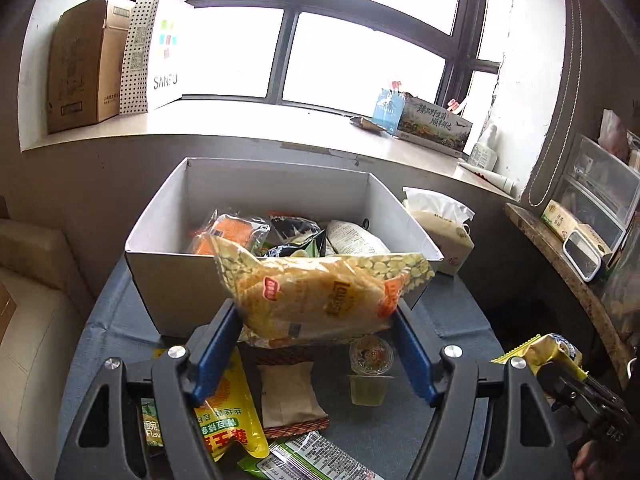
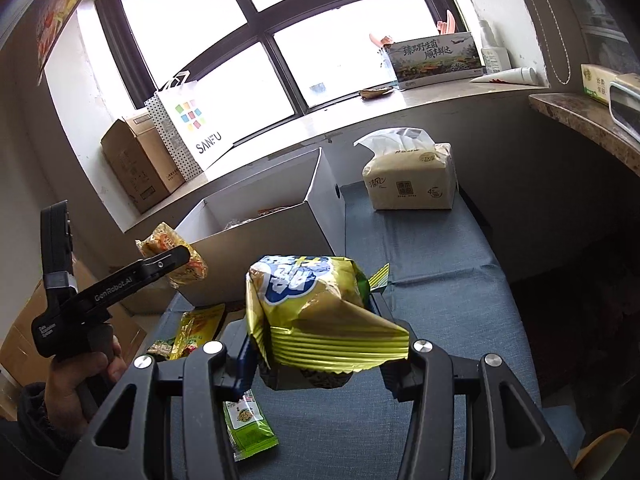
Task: Organize snacks
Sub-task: 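Lower both bags into the white box and open both grippers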
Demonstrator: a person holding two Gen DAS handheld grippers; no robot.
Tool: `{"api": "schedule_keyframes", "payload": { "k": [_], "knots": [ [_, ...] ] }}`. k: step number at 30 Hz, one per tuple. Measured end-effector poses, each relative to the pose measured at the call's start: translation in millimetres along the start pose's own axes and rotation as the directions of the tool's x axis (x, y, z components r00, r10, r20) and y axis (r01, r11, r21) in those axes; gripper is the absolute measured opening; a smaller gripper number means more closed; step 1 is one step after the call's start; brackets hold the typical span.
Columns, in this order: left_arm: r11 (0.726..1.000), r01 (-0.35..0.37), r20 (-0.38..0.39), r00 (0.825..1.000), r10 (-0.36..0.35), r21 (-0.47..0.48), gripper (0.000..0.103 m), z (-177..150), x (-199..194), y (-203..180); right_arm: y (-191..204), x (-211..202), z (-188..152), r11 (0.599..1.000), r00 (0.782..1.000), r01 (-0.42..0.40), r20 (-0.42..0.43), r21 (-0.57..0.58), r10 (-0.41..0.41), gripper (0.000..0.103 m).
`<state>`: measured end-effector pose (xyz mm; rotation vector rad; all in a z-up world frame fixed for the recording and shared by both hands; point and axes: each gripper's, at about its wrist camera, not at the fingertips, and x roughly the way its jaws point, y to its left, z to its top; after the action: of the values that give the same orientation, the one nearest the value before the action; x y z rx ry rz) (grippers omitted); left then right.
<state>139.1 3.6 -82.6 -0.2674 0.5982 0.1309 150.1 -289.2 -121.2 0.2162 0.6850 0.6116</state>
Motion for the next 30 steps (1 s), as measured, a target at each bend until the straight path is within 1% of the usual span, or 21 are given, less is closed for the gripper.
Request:
{"api": "schedule_keyframes", "payload": {
  "k": [4,6,9,11,12,13,16,18,20,22,23,24,25,26,27,30],
  "knots": [
    [1.0,0.011,0.053,0.999,-0.012,0.012,0.078,16.6,-30.5,13.5,21.2,7.3,16.0,0.998,0.999,-0.035,0.013,-0.046,0.036,0.054],
    [1.0,0.009,0.077,0.997,-0.01,0.016,0.078,27.9,-38.1,21.4,34.1,12.0,28.5,0.996,0.998,-0.049,0.025,-0.073,0.051,0.054],
    [1.0,0.024,0.108,0.994,-0.025,0.013,0.078,50.8,-44.3,36.5,55.1,22.6,51.8,0.989,0.995,-0.084,0.048,-0.119,0.09,0.054],
    [0.996,0.05,0.11,0.992,-0.058,0.071,0.078,71.0,-40.2,40.1,69.4,33.1,69.6,0.985,0.993,-0.087,0.064,-0.152,0.097,0.054],
    [0.996,0.046,0.119,0.991,-0.055,0.08,0.078,80.6,-38.1,43.7,76.1,40.5,79.2,0.981,0.993,-0.09,0.066,-0.17,0.102,0.054],
    [0.996,0.047,0.125,0.99,-0.057,0.079,0.078,90.3,-35.3,48.6,80.9,48.1,87.9,0.98,0.992,-0.089,0.067,-0.179,0.103,0.054],
    [0.995,0.086,0.113,0.989,-0.091,0.055,0.078,118.6,-15.2,63.4,90.9,76.5,114.3,0.976,0.991,-0.102,0.068,-0.192,0.117,0.054],
    [0.993,0.11,0.071,0.991,-0.114,0.049,0.078,130.3,5.1,70.8,93.2,97.3,128.2,0.979,0.993,-0.087,0.061,-0.186,0.1,0.054],
    [0.993,0.105,0.038,0.993,-0.107,0.061,0.078,136.0,23.9,73.1,93.7,118.5,140.4,0.982,0.996,-0.073,0.037,-0.173,0.081,0.054],
    [0.991,0.107,-0.004,0.994,-0.107,0.075,0.079,137.4,40.9,74.4,93.3,137.0,149.3,0.984,0.998,-0.062,0.018,-0.164,0.066,0.06],
    [0.99,0.115,-0.044,0.993,-0.112,0.084,0.082,136.3,49.1,74.3,93.3,146.4,152.2,0.985,0.998,-0.058,-0.005,-0.164,0.058,0.073],
    [0.99,0.116,-0.084,0.99,-0.109,0.082,0.087,134.7,56.9,74.9,92.9,156.7,154.3,0.985,0.998,-0.051,-0.036,-0.165,0.045,0.093],
    [0.991,0.114,-0.11,0.988,-0.106,0.073,0.098,133.2,62.5,76.9,92.8,162.6,154.4,0.985,0.999,-0.016,-0.044,-0.173,0.009,0.099],
    [0.992,0.114,-0.115,0.988,-0.106,0.061,0.103,129.4,65.5,78.4,93.9,165.8,154.1,0.982,0.999,0.023,-0.043,-0.187,-0.031,0.103],
    [0.993,0.106,-0.107,0.989,-0.1,0.053,0.103,126.5,66.3,81.2,94.2,166.9,154.3,0.977,0.997,0.046,-0.044,-0.21,-0.056,0.103],
    [0.993,0.119,-0.104,0.988,-0.115,0.029,0.103,118.3,66.9,88.2,97.1,163.7,150.9,0.966,0.996,0.064,-0.044,-0.249,-0.077,0.103]
  ]
}}
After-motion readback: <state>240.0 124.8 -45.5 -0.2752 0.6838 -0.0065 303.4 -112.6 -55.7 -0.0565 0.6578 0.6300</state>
